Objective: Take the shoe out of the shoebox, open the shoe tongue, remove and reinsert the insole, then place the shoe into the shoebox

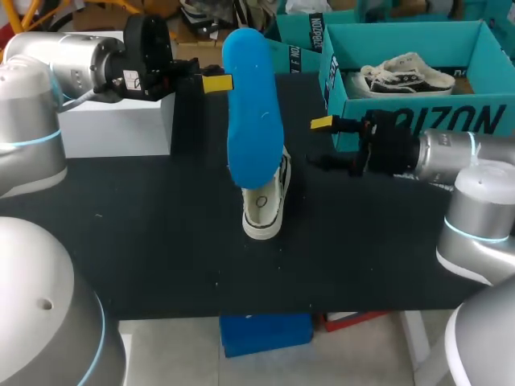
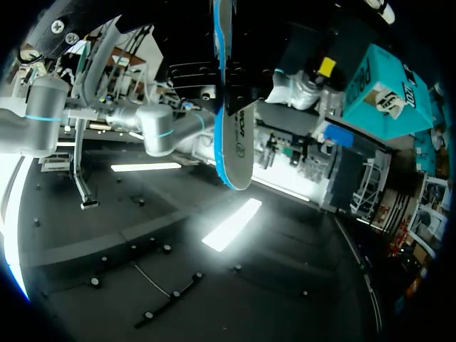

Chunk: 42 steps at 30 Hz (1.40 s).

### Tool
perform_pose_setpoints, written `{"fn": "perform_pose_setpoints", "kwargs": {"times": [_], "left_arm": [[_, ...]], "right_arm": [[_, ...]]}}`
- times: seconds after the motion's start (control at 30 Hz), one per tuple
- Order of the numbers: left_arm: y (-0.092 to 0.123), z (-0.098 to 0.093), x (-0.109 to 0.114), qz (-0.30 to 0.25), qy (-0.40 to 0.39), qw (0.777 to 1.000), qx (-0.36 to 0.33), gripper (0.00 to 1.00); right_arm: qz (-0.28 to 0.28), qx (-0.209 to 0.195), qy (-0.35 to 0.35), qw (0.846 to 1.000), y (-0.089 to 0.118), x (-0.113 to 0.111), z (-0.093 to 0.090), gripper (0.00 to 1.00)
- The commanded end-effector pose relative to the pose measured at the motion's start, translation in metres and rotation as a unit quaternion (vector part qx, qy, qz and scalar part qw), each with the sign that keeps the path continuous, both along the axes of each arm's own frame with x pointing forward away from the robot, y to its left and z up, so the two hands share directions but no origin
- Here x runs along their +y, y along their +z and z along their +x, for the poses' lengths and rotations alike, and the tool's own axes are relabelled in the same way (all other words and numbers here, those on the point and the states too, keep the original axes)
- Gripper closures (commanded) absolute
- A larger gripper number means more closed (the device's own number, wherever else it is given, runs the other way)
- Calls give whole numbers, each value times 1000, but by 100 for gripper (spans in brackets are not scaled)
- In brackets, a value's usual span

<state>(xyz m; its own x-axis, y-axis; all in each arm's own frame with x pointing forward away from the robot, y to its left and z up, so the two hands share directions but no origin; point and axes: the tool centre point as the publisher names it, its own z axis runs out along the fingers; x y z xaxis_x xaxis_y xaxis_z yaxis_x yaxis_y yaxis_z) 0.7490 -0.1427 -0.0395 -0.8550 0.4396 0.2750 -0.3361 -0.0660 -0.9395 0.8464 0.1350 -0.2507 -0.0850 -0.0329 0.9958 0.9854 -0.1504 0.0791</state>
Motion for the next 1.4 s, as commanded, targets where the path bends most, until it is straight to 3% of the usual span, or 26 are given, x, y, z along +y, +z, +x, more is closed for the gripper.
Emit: {"fn": "perform_pose_setpoints", "kwargs": {"times": [0.03, 0.17, 0.37, 0.5, 0.67, 0.8, 0.83, 0.9, 1.4], "left_arm": [[1, -1, -1, 7, 13, 999, -34, 100], [4, 0, -3, 18, 39, 987, -154, 100], [8, -8, 0, 23, 72, 941, -330, 100], [-8, -20, 1, 63, 97, 877, -467, 100], [-34, -39, 5, 50, 84, 786, -610, 100], [-55, -49, 5, 23, 62, 743, -666, 100], [-59, -51, 5, 18, 60, 741, -669, 100], [-62, -54, 5, 13, 54, 761, -646, 100], [-62, -54, 5, 13, 54, 761, -646, 100]], "right_arm": [[2, 0, 1, 1000, -2, 2, 2, 0], [2, 0, 1, 1000, -2, 2, 2, 0], [2, 0, 1, 1000, -2, 2, 2, 0], [2, 0, 1, 1000, -2, 2, 2, 0], [2, 0, 1, 1000, -2, 2, 2, 0], [2, 0, 1, 1000, -2, 2, 2, 0], [2, 0, 1, 1000, -2, 2, 2, 0], [2, 0, 1, 1000, -2, 2, 2, 0], [2, 0, 1, 1000, -2, 2, 2, 0]]}}
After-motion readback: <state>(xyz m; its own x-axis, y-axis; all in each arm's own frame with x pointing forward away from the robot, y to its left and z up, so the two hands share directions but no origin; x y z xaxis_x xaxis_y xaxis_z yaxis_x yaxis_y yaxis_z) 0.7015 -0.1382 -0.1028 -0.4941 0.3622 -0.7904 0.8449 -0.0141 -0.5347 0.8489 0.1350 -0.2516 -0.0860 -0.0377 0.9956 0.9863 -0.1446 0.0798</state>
